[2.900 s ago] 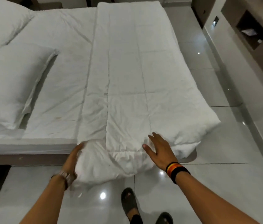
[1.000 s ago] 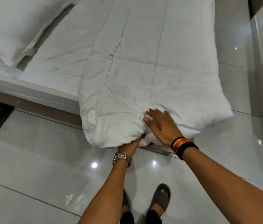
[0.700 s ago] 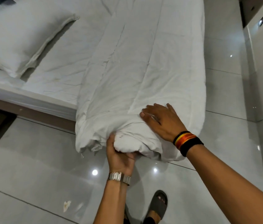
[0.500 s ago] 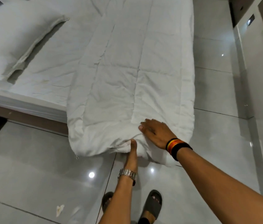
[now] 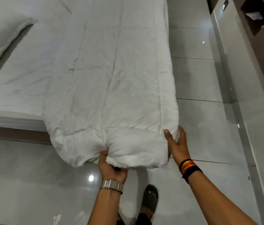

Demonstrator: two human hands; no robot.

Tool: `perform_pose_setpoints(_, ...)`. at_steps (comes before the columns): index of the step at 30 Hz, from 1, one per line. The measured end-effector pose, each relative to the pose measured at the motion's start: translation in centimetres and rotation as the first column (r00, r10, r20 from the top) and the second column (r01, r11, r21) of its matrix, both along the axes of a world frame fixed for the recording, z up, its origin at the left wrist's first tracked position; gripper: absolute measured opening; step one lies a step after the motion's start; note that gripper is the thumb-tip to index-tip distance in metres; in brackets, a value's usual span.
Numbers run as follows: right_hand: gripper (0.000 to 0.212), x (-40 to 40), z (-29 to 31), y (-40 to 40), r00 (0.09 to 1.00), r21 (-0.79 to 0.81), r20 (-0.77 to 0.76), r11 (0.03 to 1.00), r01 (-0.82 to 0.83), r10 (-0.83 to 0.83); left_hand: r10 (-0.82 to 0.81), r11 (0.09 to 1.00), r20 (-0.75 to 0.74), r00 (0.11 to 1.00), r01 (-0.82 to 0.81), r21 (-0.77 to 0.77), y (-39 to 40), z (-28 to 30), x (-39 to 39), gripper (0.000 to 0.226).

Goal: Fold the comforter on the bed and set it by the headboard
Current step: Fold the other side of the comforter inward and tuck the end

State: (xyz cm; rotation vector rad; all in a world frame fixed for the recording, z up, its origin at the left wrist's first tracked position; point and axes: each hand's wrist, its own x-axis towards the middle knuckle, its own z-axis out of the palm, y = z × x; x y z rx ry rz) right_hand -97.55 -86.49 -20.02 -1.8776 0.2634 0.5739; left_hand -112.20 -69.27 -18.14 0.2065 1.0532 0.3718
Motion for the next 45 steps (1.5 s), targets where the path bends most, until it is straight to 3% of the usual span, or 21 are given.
perform_pose_setpoints(2, 0.114, -0.2, -1.8, -0.6, 0.932, 0.067, -0.350, 0.990, 0.125, -0.094, -0.028, 1.000, -0.036, 0.999, 0.027, -0.013, -0.2, -0.6, 0.5, 0.032)
perform_pose_setpoints(4, 0.114, -0.5, -3.4, -0.6, 0.874, 0.171, -0.482, 0.972, 0.162, -0.061, -0.039, 0.999, -0.064, 0.997, 0.038, -0.017, -0.6, -1.7, 0.5, 0.031)
perform_pose_setpoints(8, 0.046, -0.9, -2.7, -1.3, 0.898, 0.230, -0.409, 0.935, 0.271, -0.159, -0.052, 0.998, -0.045, 0.998, 0.051, -0.021, 0.0, -3.1, -0.7, 0.022)
perform_pose_setpoints(9, 0.037, -1.1, -2.6, -2.2, 0.906, 0.220, -0.373, 0.929, 0.297, -0.201, -0.078, 0.997, -0.071, 0.994, 0.077, -0.021, 0.3, -3.4, -1.1, 0.022)
perform_pose_setpoints(14, 0.037, -0.6, -2.9, -4.8, 0.949, 0.033, -0.264, 0.982, 0.187, -0.172, -0.206, 0.979, -0.272, 0.940, 0.196, -0.064, 2.4, -4.7, -4.6, 0.019)
perform_pose_setpoints(18, 0.035, -0.6, -3.4, -3.6, 0.966, -0.018, -0.235, 0.994, 0.104, -0.106, -0.176, 0.970, -0.518, 0.837, 0.239, 0.055, 10.1, -6.1, -8.3, 0.076)
perform_pose_setpoints(21, 0.031, -1.7, -4.7, -2.5, 0.968, -0.047, -0.193, 0.987, 0.152, -0.158, -0.155, 0.841, -0.698, 0.699, 0.464, 0.278, 17.7, -5.7, -8.7, 0.103)
perform_pose_setpoints(25, 0.064, -1.5, -6.5, -1.0, 0.972, -0.097, -0.095, 0.974, 0.207, -0.216, -0.170, 0.633, -0.758, 0.630, 0.659, 0.406, 28.7, -7.5, -5.8, 0.123)
perform_pose_setpoints(27, 0.098, -1.3, -7.1, 0.1, 0.973, -0.162, -0.041, 0.962, 0.219, -0.228, -0.188, 0.595, -0.760, 0.623, 0.687, 0.416, 32.3, -8.4, -4.2, 0.128)
perform_pose_setpoints(29, 0.132, -1.4, -8.2, 1.3, 0.970, -0.277, 0.055, 0.930, 0.241, -0.235, -0.209, 0.561, -0.740, 0.639, 0.698, 0.444, 34.2, -9.6, -3.4, 0.127)
perform_pose_setpoints(31, 0.142, -1.6, -8.4, 4.0, 0.966, -0.449, 0.215, 0.865, 0.225, -0.140, -0.182, 0.570, -0.730, 0.659, 0.676, 0.467, 34.4, -10.0, -3.1, 0.119)
perform_pose_setpoints(33, 0.129, -2.6, -7.8, 8.0, 0.942, -0.548, 0.331, 0.825, 0.140, 0.060, -0.192, 0.595, -0.724, 0.663, 0.665, 0.452, 33.8, -10.3, -3.9, 0.108)
perform_pose_setpoints(35, 0.109, -3.7, -7.1, 13.2, 0.874, -0.531, 0.400, 0.847, -0.026, 0.278, -0.246, 0.593, -0.722, 0.647, 0.690, 0.416, 33.6, -9.8, -4.4, 0.099)
perform_pose_setpoints(37, 0.100, -4.8, -7.3, 18.3, 0.784, -0.547, 0.373, 0.800, -0.245, 0.495, -0.311, 0.560, -0.721, 0.620, 0.732, 0.388, 34.0, -9.1, -4.4, 0.091)
perform_pose_setpoints(39, 0.097, -5.3, -8.2, 22.2, 0.741, -0.604, 0.237, 0.692, -0.395, 0.629, -0.375, 0.519, -0.715, 0.590, 0.773, 0.365, 34.7, -8.2, -4.2, 0.075)
perform_pose_setpoints(40, 0.098, -5.4, -8.8, 23.4, 0.753, -0.630, 0.178, 0.662, -0.407, 0.633, -0.394, 0.503, -0.713, 0.580, 0.785, 0.360, 35.0, -7.7, -4.1, 0.064)
perform_pose_setpoints(42, 0.095, -6.0, -9.5, 24.4, 0.798, -0.640, 0.187, 0.688, -0.344, 0.573, -0.404, 0.478, -0.715, 0.570, 0.798, 0.367, 35.8, -7.1, -4.2, 0.054)
perform_pose_setpoints(44, 0.094, -8.4, -9.4, 23.7, 0.867, -0.554, 0.322, 0.818, -0.154, 0.381, -0.406, 0.450, -0.724, 0.558, 0.811, 0.373, 36.6, -6.3, -4.8, 0.046)
perform_pose_setpoints(45, 0.102, -10.2, -9.2, 22.9, 0.912, -0.463, 0.363, 0.886, -0.003, 0.192, -0.401, 0.445, -0.728, 0.557, 0.813, 0.376, 37.2, -6.1, -5.3, 0.045)
